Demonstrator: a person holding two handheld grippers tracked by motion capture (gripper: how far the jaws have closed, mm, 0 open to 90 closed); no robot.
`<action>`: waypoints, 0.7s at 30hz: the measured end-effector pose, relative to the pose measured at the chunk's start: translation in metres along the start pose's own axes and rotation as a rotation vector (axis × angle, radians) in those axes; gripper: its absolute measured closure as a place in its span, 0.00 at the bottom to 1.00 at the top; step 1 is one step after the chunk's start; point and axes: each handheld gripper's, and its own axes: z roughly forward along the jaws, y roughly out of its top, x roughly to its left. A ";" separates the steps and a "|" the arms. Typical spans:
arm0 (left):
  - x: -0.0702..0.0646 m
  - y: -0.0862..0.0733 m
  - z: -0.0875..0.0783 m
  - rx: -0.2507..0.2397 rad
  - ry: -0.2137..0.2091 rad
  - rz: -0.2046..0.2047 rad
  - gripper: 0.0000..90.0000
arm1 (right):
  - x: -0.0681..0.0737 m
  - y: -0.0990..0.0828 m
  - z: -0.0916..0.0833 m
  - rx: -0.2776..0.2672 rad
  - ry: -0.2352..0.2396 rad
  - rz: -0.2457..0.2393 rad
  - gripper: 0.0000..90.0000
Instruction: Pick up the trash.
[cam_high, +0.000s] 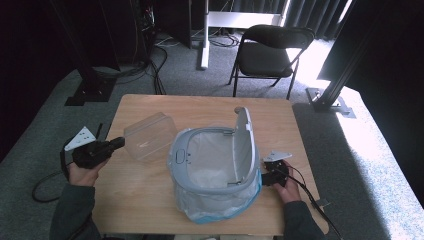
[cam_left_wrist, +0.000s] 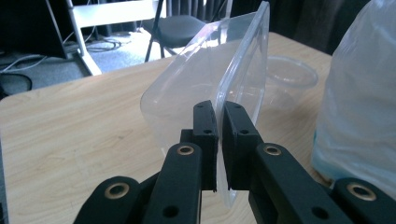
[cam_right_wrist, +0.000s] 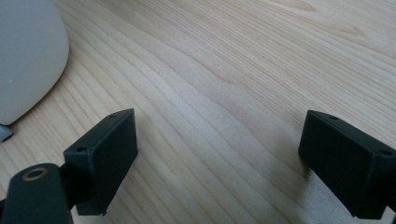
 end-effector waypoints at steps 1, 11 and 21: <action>0.000 0.002 -0.001 -0.002 0.001 0.003 0.95 | 0.000 0.000 0.000 0.000 0.000 0.000 0.12; -0.002 0.020 -0.010 -0.038 -0.012 0.028 0.95 | 0.000 0.000 0.000 0.000 0.000 0.000 0.12; -0.007 0.042 -0.022 -0.079 -0.027 0.071 0.95 | 0.000 0.000 0.000 0.000 0.000 0.000 0.12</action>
